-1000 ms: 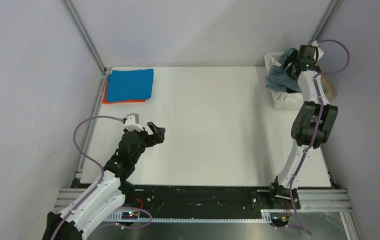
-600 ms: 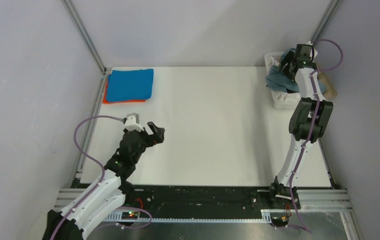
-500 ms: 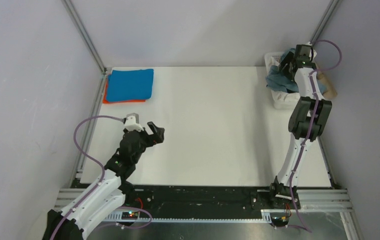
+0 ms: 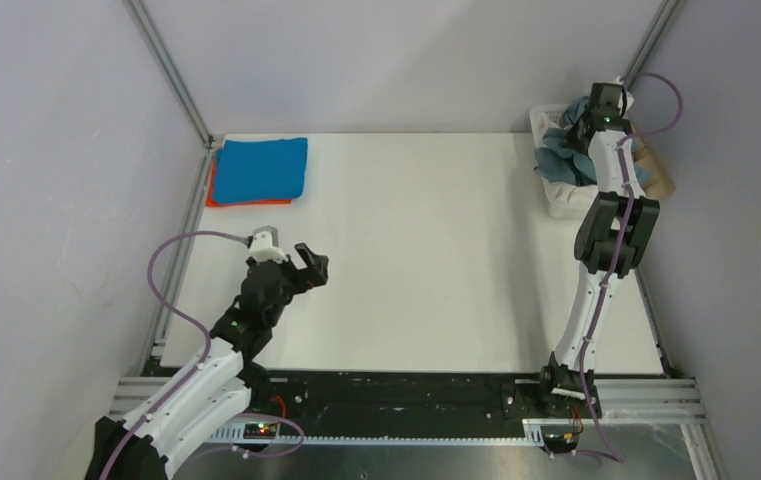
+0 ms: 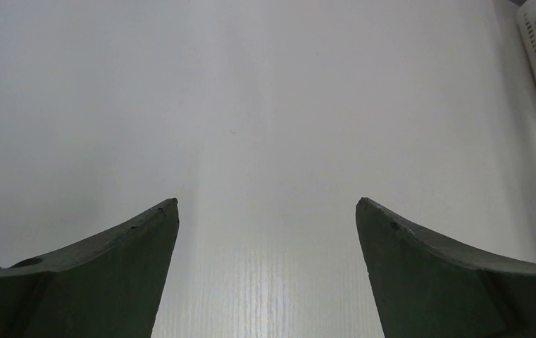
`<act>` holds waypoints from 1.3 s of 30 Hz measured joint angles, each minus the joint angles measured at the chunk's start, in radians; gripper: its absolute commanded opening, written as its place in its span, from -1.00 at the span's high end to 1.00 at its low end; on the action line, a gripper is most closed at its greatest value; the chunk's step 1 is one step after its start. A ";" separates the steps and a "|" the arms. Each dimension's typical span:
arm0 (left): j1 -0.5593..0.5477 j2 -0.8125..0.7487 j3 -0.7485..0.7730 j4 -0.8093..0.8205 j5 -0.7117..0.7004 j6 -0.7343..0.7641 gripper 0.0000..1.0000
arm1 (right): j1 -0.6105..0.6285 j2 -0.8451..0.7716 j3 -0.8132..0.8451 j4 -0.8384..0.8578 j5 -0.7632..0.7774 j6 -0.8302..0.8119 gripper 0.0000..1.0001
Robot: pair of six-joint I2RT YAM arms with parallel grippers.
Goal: Fold and stack the t-shirts
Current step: Grab crumpled tshirt from bin with the right arm, then move the tshirt to the center of the board
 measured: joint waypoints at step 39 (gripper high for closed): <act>0.000 -0.301 0.034 -0.241 0.035 -0.148 -0.99 | 0.840 -0.896 -0.253 0.169 -0.104 -0.287 1.00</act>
